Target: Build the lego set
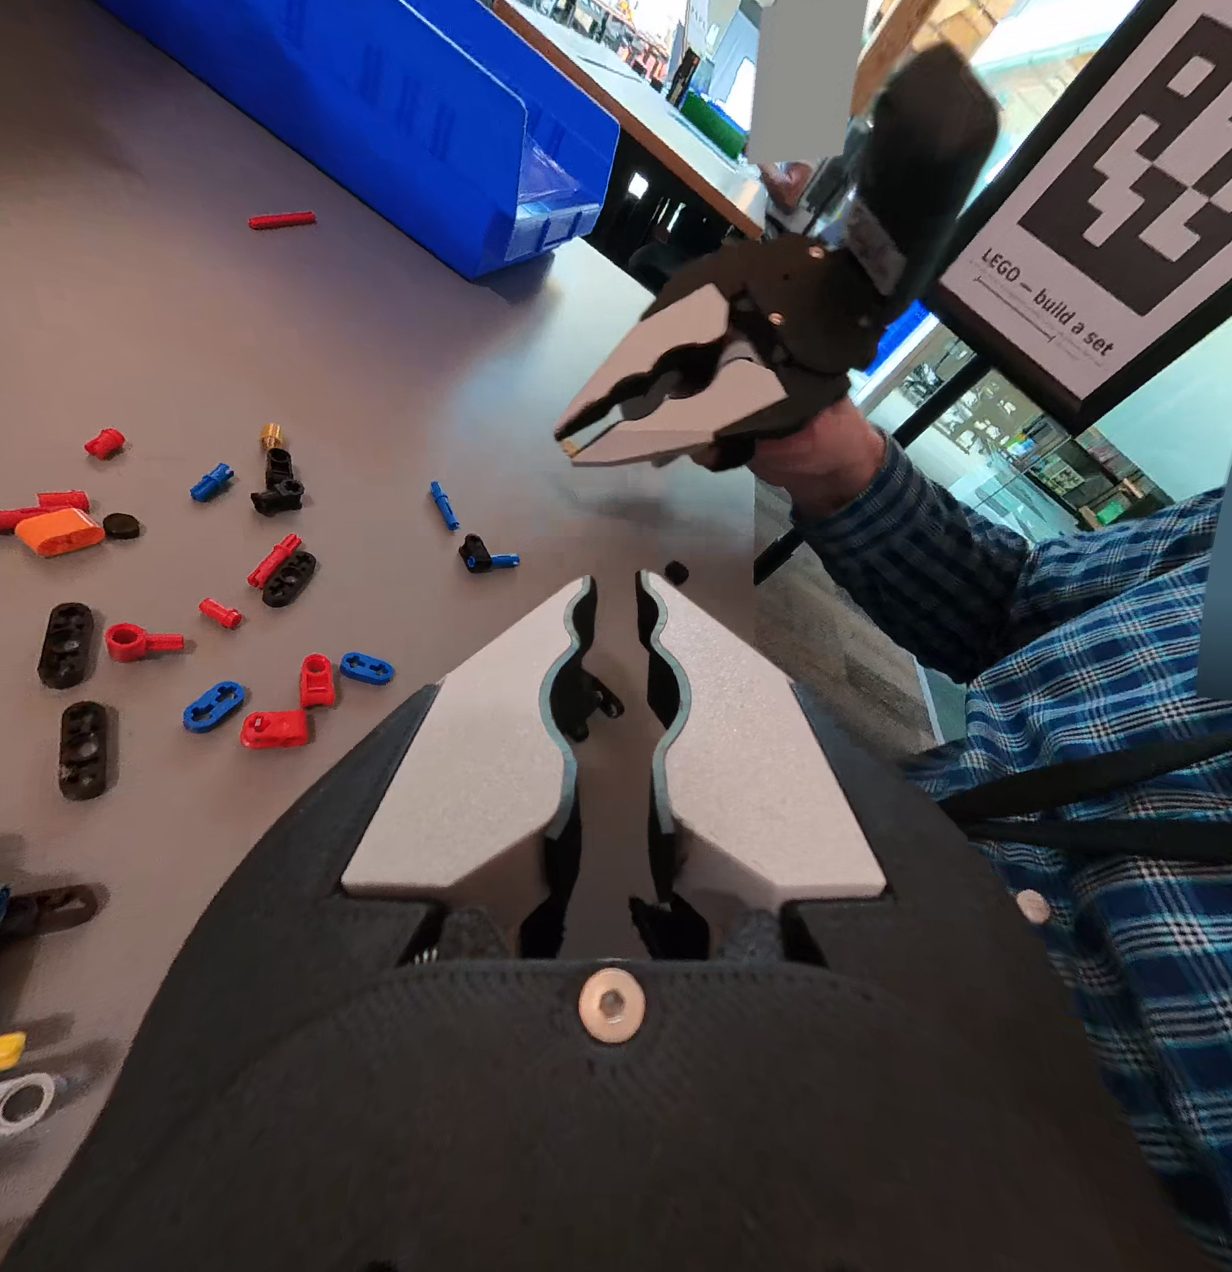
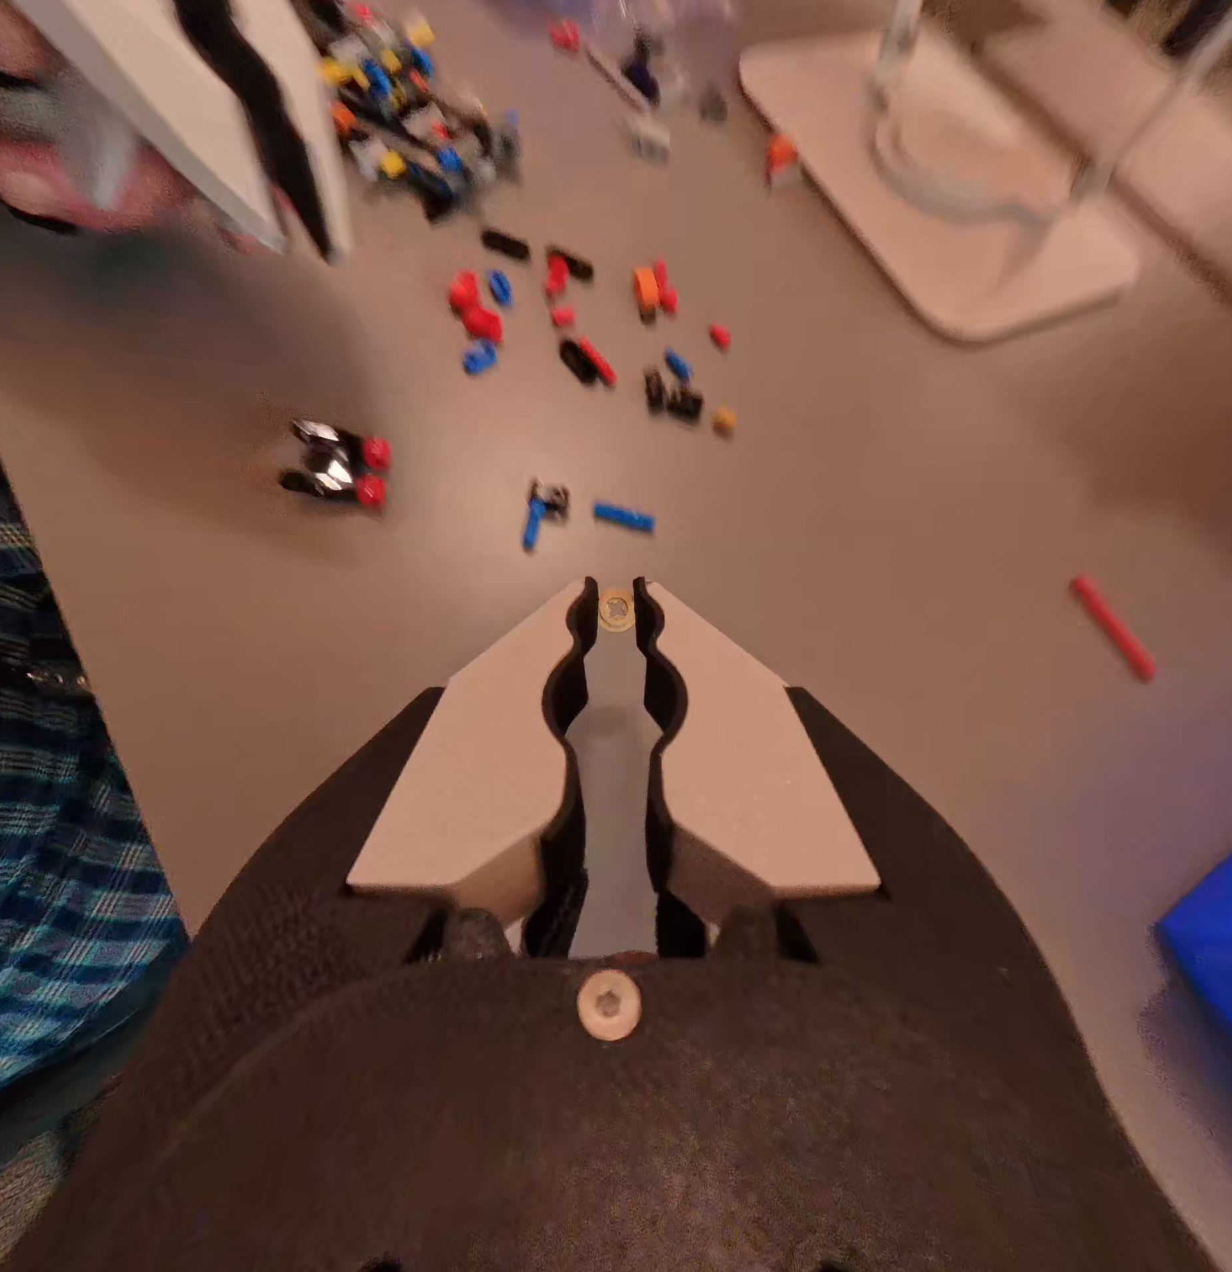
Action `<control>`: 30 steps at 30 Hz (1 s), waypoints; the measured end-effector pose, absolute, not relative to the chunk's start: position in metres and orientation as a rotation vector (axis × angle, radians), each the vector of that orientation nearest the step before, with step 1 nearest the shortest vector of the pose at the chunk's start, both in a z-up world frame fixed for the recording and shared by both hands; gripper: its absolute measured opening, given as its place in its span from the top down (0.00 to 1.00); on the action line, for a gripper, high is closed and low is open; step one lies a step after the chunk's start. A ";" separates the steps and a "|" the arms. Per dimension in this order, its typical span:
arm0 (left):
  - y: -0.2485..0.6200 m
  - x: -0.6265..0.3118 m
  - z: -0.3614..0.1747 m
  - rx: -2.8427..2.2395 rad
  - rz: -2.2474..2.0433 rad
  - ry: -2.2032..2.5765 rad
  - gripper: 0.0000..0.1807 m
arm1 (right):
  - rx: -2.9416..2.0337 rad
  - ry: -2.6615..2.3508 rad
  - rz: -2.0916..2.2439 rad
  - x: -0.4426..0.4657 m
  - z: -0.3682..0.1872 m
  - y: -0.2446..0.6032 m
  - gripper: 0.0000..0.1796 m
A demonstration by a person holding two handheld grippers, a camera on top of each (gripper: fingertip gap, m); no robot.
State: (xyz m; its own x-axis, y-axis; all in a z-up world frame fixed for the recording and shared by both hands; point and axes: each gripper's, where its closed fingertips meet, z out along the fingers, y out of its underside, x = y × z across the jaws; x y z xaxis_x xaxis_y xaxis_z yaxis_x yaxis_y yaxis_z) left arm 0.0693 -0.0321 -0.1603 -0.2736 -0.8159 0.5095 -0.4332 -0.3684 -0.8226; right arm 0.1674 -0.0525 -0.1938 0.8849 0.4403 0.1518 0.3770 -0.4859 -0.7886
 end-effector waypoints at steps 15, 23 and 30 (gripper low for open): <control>-0.050 0.081 -0.133 -1.579 -1.950 1.505 0.95 | -1.725 -1.027 -0.290 0.072 -0.132 -0.042 0.96; -0.052 0.078 -0.126 -1.546 -2.081 1.470 0.99 | -1.686 -1.033 -0.276 0.067 -0.127 -0.042 0.96; -0.047 0.076 -0.120 -1.514 -2.168 1.393 1.00 | -1.674 -0.968 -0.169 0.068 -0.115 -0.042 0.92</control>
State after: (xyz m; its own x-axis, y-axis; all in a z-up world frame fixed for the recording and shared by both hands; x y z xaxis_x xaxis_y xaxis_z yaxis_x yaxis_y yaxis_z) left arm 0.0764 -0.0472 -0.1200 -0.4781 -0.5803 0.6593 -0.3586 -0.5562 -0.7497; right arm 0.0680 -0.0422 -0.1153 0.6508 0.5048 0.5671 0.6669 -0.0231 -0.7448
